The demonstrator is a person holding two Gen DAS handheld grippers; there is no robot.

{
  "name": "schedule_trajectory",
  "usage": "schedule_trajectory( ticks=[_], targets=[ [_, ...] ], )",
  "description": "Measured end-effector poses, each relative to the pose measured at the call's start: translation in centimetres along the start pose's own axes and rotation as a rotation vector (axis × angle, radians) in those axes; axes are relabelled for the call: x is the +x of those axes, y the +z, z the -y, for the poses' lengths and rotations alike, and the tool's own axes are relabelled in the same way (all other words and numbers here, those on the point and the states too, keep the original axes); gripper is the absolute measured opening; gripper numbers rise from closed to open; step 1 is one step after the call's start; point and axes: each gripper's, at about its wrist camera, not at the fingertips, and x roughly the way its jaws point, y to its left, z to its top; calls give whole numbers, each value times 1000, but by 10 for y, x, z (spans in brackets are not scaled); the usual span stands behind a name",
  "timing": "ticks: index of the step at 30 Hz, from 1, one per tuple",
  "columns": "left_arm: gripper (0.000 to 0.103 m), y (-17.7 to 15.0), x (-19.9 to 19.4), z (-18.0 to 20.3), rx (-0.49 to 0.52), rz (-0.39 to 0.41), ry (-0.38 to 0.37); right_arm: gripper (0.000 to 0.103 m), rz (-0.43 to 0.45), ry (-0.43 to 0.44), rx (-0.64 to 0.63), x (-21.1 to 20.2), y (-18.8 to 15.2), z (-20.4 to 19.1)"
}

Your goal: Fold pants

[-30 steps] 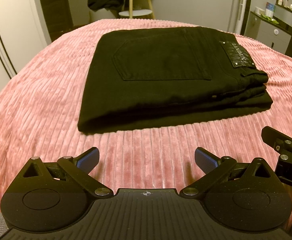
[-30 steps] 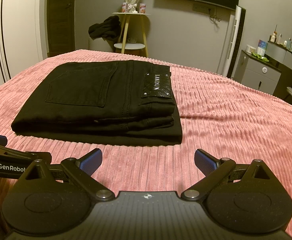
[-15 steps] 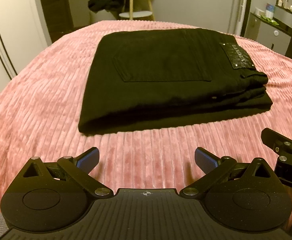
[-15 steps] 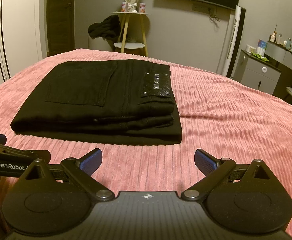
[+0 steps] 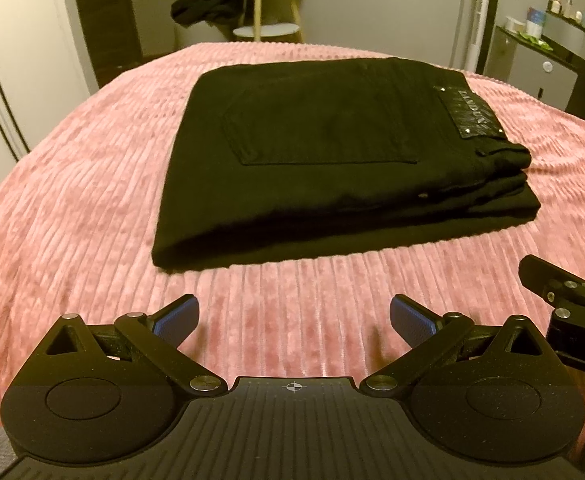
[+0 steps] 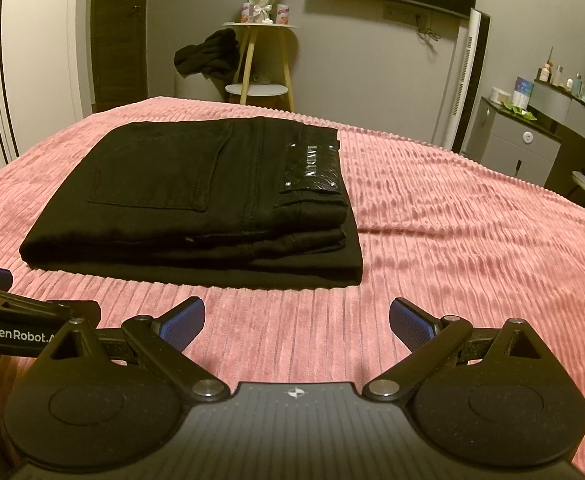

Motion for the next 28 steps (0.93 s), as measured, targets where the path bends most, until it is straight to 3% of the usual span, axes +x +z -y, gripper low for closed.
schedule_trajectory(
  ticks=[28],
  targets=[
    [103,-1,1,3,22,-8,4,99,-8,-9,10,0,-1,0]
  ],
)
